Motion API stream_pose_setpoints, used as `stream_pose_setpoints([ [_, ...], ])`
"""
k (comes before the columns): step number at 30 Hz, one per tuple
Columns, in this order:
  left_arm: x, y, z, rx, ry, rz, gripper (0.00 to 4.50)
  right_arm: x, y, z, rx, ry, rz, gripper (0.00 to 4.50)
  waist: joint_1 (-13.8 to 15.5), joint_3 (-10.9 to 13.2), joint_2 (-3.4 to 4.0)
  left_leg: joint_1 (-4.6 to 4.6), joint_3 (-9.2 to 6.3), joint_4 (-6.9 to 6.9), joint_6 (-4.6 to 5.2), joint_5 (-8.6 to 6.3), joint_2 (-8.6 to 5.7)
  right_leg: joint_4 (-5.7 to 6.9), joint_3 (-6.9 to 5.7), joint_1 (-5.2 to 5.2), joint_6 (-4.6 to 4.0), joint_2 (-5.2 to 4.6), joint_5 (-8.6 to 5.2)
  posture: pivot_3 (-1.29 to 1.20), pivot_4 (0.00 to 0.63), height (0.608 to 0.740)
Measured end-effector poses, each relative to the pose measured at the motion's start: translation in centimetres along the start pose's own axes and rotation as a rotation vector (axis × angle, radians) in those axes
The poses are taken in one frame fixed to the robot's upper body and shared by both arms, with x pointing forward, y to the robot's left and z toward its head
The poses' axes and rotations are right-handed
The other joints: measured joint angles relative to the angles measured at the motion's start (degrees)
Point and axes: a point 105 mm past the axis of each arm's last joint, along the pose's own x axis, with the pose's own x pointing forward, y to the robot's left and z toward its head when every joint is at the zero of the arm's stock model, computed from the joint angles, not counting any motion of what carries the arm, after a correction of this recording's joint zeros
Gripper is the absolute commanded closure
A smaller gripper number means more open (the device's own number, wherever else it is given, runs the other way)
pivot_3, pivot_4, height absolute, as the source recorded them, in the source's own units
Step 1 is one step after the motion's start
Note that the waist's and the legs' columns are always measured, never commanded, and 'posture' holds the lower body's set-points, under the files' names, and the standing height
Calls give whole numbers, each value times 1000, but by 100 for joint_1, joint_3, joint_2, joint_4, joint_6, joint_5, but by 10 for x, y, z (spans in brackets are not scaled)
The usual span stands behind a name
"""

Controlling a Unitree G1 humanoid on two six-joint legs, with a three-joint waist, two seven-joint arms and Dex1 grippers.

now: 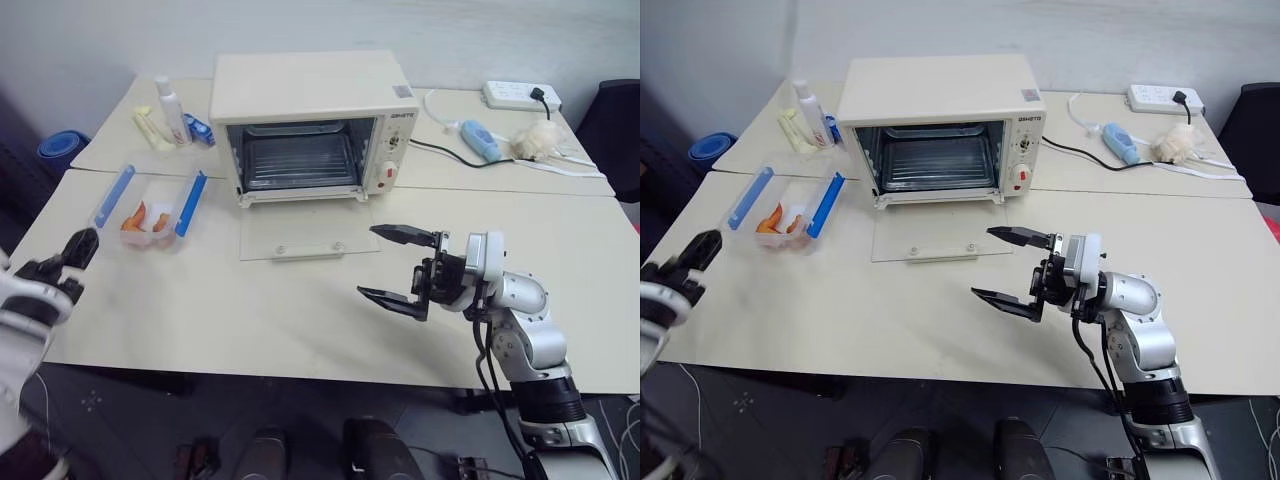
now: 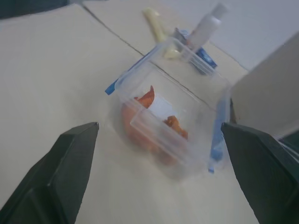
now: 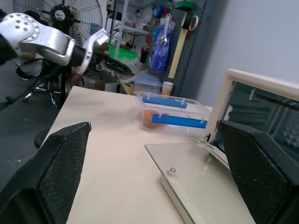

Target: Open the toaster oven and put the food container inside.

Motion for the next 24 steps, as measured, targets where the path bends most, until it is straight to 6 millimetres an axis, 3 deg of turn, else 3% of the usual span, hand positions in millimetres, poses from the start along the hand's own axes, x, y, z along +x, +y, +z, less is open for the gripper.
stream_pose_setpoints([
  [4,20,3,-9,-65,105,110,41,-2,3,0,2,8,-13,0,-38,0,-3,-2,5,4,-9,3,-1,-3,2,-5,1,0,0,0,150,740],
  [11,54,-13,-18,-29,207,145,41,-5,10,-2,18,30,-37,0,16,0,-4,-8,4,19,-25,12,-3,8,1,-11,1,4,1,0,150,740],
  [14,62,-12,-21,-5,215,171,577,-6,12,-2,15,32,-43,0,12,0,-4,-9,7,18,-28,13,-2,19,5,-22,1,4,1,0,150,740],
  [16,64,-7,-20,18,207,199,1177,-6,13,-1,12,32,-46,0,11,-1,-5,-26,13,20,-32,15,-2,30,9,-46,1,4,1,0,150,740],
  [19,62,4,-4,52,143,254,2013,-9,14,-4,19,56,-67,0,1,-1,-5,-75,11,39,-35,17,1,41,9,-89,1,5,1,0,150,740],
  [24,58,15,11,37,76,295,3550,-11,14,-7,21,67,-87,0,21,-1,-5,-76,8,52,-34,16,0,46,7,-83,1,4,1,0,150,740],
])
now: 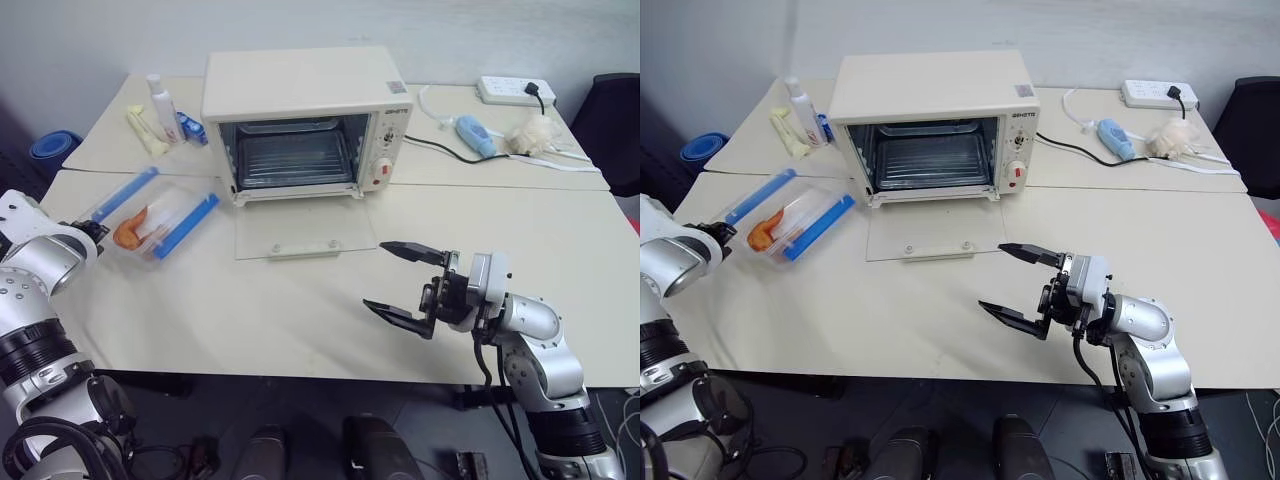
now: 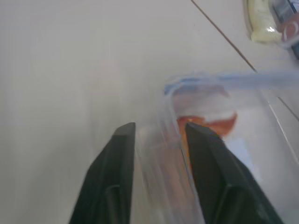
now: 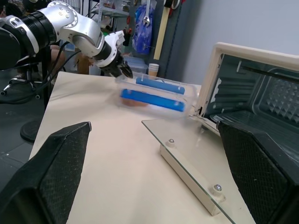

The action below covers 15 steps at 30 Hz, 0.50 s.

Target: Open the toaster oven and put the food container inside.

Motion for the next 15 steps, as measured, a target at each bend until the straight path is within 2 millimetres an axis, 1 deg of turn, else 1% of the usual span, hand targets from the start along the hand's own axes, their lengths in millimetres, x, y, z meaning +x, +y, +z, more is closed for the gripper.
stream_pose_setpoints([
  [2,0,2,1,3,-6,9,4103,0,0,0,-1,0,-2,0,3,0,0,1,0,1,1,0,-1,0,0,1,0,0,0,0,150,740],
  [3,0,7,2,13,-12,29,4281,0,0,0,-1,0,-2,0,0,0,0,-1,-1,0,1,0,-1,1,-1,0,0,0,0,0,150,740],
  [6,-4,19,13,50,-53,68,4305,-1,-1,0,-5,7,-1,0,-19,1,-3,-2,0,-2,0,-2,1,1,0,-2,0,1,0,0,150,740],
  [8,-12,20,24,86,-70,55,4305,-4,-3,1,-16,22,-6,0,-2,2,-6,-7,-5,-2,0,-2,1,-1,-1,-4,0,0,0,0,150,740],
  [10,-22,15,35,138,-78,-2,4305,-7,-6,2,-26,30,-13,0,1,2,-7,-8,-5,-2,2,-3,0,-4,-1,-3,0,-1,0,0,150,740],
  [12,-31,10,40,222,-59,-55,4305,-9,-8,3,-33,34,-18,0,-3,2,-7,-8,-5,-2,2,-3,0,-3,-1,-3,-1,-2,0,0,150,740],
  [14,-44,-7,41,351,3,-175,4305,-13,-10,4,-41,50,-25,0,14,2,-7,-5,-9,-3,3,-4,-3,-6,-3,2,-2,-5,-1,0,150,740],
  [15,-50,-20,36,404,45,-253,4305,-14,-11,4,-39,50,-29,0,28,2,-7,-1,-12,-3,4,-4,-3,-7,-4,8,-2,-7,-1,0,150,740],
])
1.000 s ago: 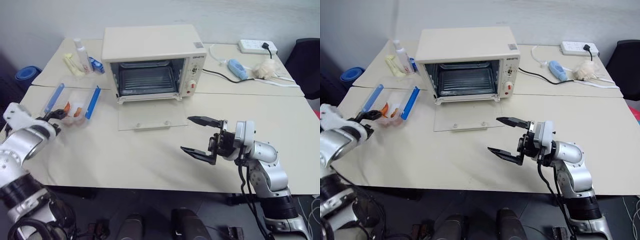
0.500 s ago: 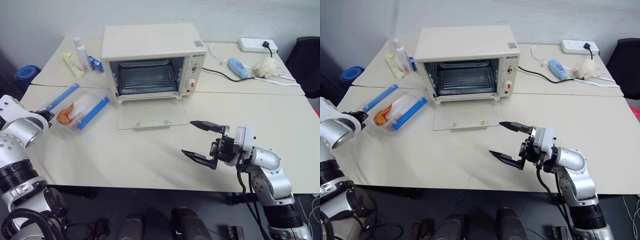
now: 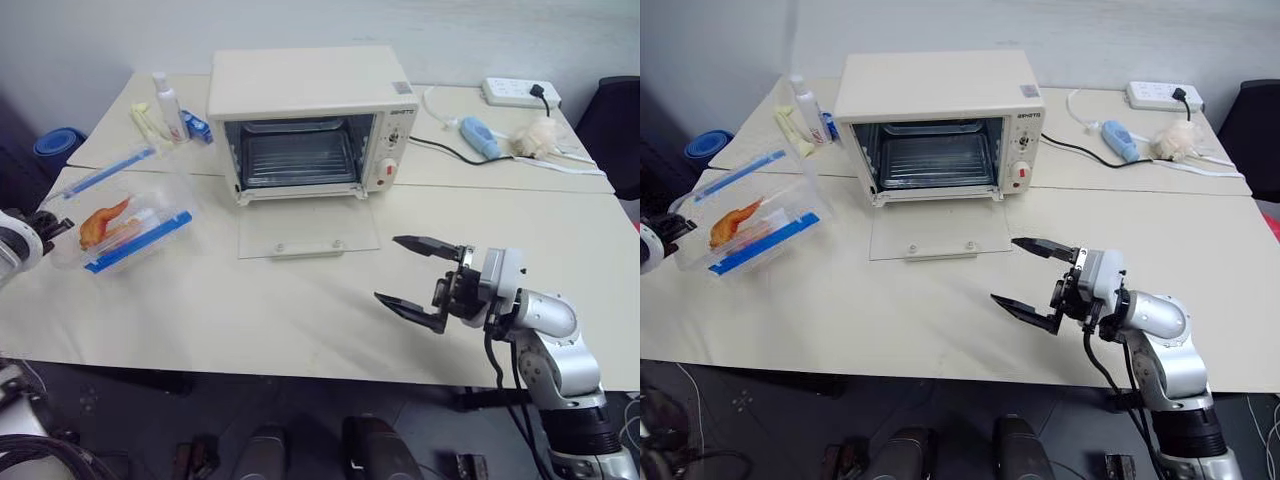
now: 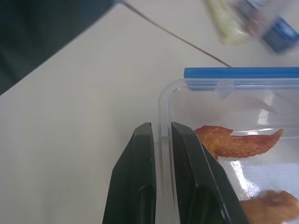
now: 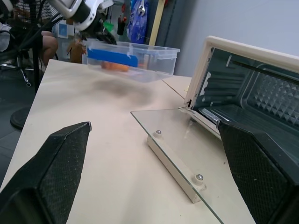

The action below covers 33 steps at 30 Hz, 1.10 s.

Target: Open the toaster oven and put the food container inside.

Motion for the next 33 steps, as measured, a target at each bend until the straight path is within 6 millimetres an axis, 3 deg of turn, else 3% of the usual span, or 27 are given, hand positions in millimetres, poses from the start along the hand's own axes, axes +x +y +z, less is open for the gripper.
stream_pose_setpoints([
  [6,13,-90,-9,179,113,-333,4305,-15,-1,-7,27,40,-69,0,63,0,0,-4,-5,2,2,0,-5,-4,-2,4,0,0,0,0,150,740],
  [9,26,-131,-20,219,128,-414,4305,-18,0,-7,29,47,-98,0,43,0,0,-5,4,2,2,0,-4,2,4,-3,1,4,1,0,150,740],
  [13,43,-160,-38,210,165,-440,4305,-24,1,-8,33,64,-140,0,-48,0,0,-8,17,2,1,1,3,21,11,-11,2,15,1,0,150,740],
  [20,58,-185,-41,175,93,-407,4305,-22,4,-4,17,55,-181,0,-19,0,0,-7,17,12,-2,2,3,19,12,-12,2,13,1,0,150,740],
  [31,58,-213,-35,103,22,-418,878,-20,7,-8,32,53,-220,0,-18,0,0,-6,17,14,-2,3,0,19,12,-10,3,13,2,0,150,740],
  [33,55,-212,-28,92,-9,-434,878,-20,6,-8,32,52,-222,0,-26,0,0,-6,18,13,-4,4,4,19,12,-11,3,16,2,0,150,740],
])
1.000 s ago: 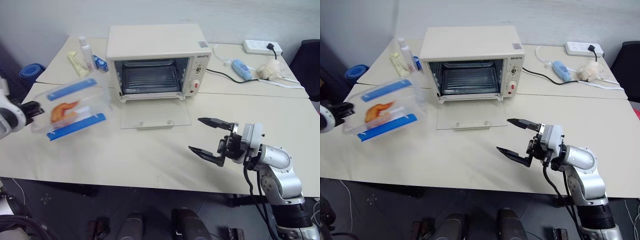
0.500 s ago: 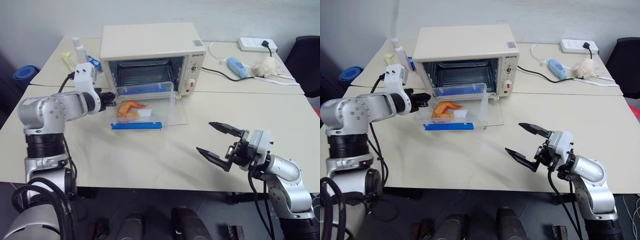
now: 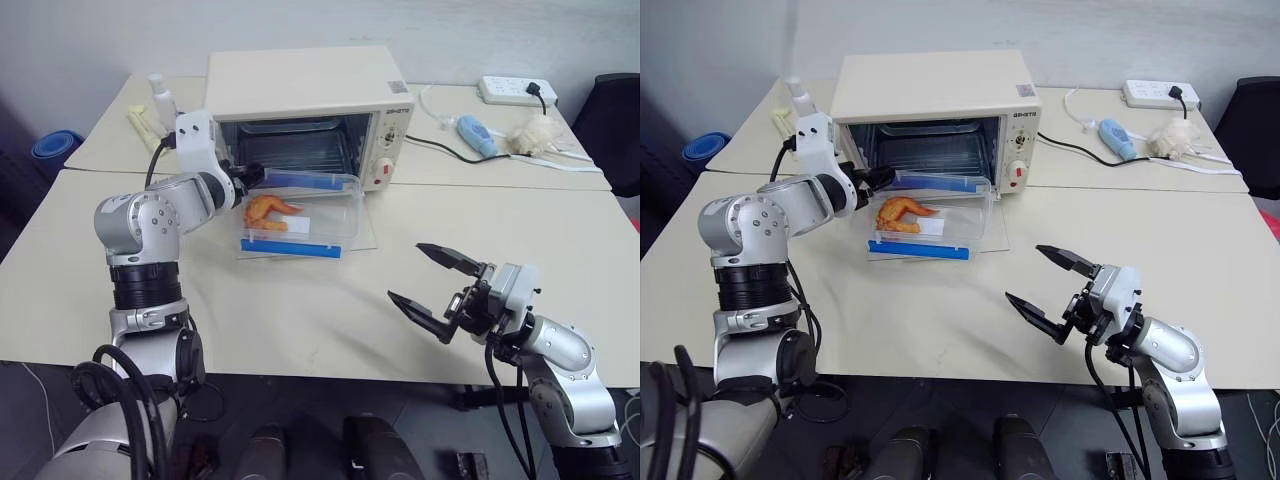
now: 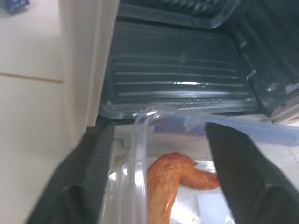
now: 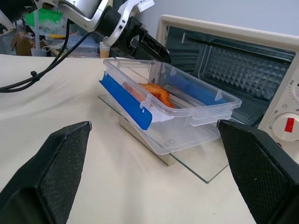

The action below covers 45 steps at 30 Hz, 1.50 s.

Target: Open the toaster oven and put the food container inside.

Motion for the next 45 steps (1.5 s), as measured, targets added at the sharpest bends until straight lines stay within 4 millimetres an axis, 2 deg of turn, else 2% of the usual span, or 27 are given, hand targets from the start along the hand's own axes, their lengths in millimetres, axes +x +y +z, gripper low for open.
stream_pose_setpoints([
  [4,-23,1,23,-18,-91,-122,878,1,-4,1,18,-1,-19,0,-16,0,0,4,1,-1,-1,0,0,2,1,0,0,-1,0,0,150,740],
  [7,-47,27,26,8,-91,-164,878,5,-6,4,47,-4,-12,0,-67,1,3,9,-1,-7,-7,3,2,4,1,0,-2,0,-1,0,150,740],
  [9,-62,45,18,47,-53,-197,838,7,-5,3,55,28,9,406,-86,1,4,8,-5,-7,-7,3,2,1,-1,2,-4,0,-2,0,150,740],
  [11,-75,63,7,128,-28,-212,1241,11,-3,-1,71,69,37,903,-113,2,4,8,-6,-8,-6,3,0,-4,0,3,-6,-4,-3,0,150,740],
  [13,-90,80,-13,254,-20,-281,1733,19,3,-9,80,128,78,1623,-150,3,10,14,1,-16,-6,3,1,-8,5,3,-12,-6,-7,0,150,740],
  [15,-98,84,-35,336,-6,-383,2394,27,8,-16,89,172,112,2351,-126,4,11,8,-6,-16,-6,3,5,-16,-3,2,-17,-8,-9,0,150,740],
  [18,-105,74,-66,466,36,-554,3348,42,17,-23,74,215,183,3391,-48,5,12,4,-14,-15,4,1,3,-26,-8,9,-17,-16,-9,0,150,740],
  [21,-100,47,-83,513,18,-694,4342,61,27,-33,93,246,245,4487,43,5,12,0,-16,-11,40,-20,-1,-28,-10,12,-14,-23,-7,0,150,740],
  [22,-97,40,-86,518,12,-717,4482,66,31,-36,99,251,266,4500,40,5,12,-1,-16,-11,41,-20,-1,-28,-9,11,-13,-22,-7,0,150,740],
  [25,-85,25,-89,553,-20,-746,4482,82,31,-45,105,258,270,4500,8,5,12,-2,-13,-9,39,-19,-1,-22,-9,7,-10,-17,-5,0,150,740],
  [29,-68,13,-88,570,-58,-721,4482,105,14,-51,70,262,239,4500,-60,5,12,-1,-5,-7,37,-17,-2,-6,-7,-2,-10,-10,-5,0,150,740],
  [32,-58,12,-86,561,-75,-684,4482,122,-7,-47,15,255,191,4500,-127,5,12,-2,-8,-6,34,-14,-1,3,-9,-5,-10,-9,-5,0,150,740],
  [36,-41,15,-79,469,-138,-597,4482,134,-35,-49,-16,258,120,4500,-147,5,12,-2,-3,-2,22,-8,-1,6,-7,-7,-10,-9,-5,0,150,740],
  [40,-28,20,-62,408,-239,-496,4482,148,-53,-53,-16,244,59,4500,-157,5,11,-7,-1,1,16,-4,0,11,-8,-14,-10,-8,-5,0,150,740],
  [45,-5,23,-52,376,-310,-389,4482,169,-71,-51,-14,214,-39,4500,-159,5,11,-13,2,3,10,-1,-1,17,-7,-21,-10,-9,-5,0,150,740],
])
